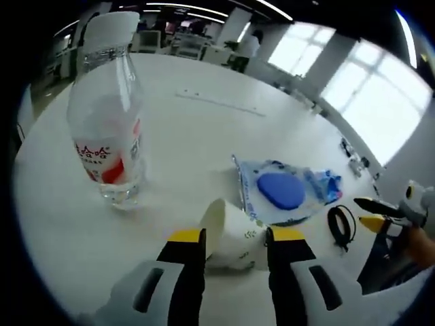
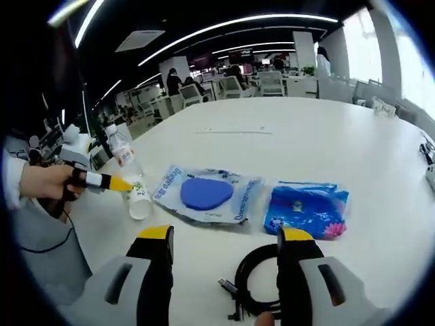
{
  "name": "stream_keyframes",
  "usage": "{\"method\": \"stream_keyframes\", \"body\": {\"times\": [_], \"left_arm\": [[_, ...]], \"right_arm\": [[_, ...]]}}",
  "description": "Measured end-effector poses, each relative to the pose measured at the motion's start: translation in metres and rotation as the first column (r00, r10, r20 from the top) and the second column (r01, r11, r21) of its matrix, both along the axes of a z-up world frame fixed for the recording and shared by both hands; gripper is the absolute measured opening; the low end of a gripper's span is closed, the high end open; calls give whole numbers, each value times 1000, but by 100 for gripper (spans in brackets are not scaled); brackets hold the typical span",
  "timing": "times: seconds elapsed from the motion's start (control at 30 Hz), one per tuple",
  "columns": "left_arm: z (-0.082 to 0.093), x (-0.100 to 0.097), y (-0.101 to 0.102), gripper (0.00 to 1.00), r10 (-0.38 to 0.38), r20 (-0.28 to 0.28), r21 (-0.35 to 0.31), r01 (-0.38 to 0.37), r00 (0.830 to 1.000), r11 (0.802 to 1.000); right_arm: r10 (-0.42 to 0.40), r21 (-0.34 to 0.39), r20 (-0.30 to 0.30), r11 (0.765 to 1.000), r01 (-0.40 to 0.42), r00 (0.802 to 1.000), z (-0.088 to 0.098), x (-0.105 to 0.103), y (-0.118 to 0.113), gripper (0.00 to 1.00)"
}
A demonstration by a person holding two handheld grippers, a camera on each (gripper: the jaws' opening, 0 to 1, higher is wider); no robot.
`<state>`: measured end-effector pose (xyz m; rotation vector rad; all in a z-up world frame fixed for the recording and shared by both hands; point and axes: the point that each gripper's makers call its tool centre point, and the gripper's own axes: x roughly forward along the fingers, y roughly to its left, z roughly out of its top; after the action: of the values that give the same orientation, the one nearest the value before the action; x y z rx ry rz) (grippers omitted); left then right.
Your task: Arrange the tabletop items into an orderly group along one side of the table until the central work area is clear of visible clutter.
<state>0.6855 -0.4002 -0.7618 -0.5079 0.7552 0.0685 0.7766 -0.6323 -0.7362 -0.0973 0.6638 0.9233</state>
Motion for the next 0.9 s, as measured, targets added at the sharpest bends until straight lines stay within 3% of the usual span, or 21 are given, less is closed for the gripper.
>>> {"method": "stream_keyframes", "body": {"times": [0.13, 0.33, 0.53, 0.57, 0.63, 0.9], "left_arm": [[3, 1, 2, 25, 32, 19, -14, -32, 999, 999], [17, -2, -10, 9, 40, 54, -53, -38, 998, 998], [31, -1, -13, 0, 13, 95, -77, -6, 995, 997], [33, 0, -13, 0, 4, 100, -66, 3, 995, 998], [39, -1, -11, 0, -61, 107, 31, 58, 992, 998], [44, 4, 4, 0, -145, 70, 141, 135, 987, 981]], "right_arm": [[-22, 16, -33, 1000, 23, 999, -1, -5, -4, 58], [-26, 17, -28, 1000, 26, 999, 2, -8, -5, 58], [-38, 23, -33, 999, 38, 999, 3, -12, -8, 57], [-39, 24, -35, 999, 40, 999, 2, -12, -9, 57], [-44, 29, -45, 999, 45, 998, 2, -14, -11, 57], [-71, 55, -65, 996, 75, 995, 3, -13, -16, 57]]}}
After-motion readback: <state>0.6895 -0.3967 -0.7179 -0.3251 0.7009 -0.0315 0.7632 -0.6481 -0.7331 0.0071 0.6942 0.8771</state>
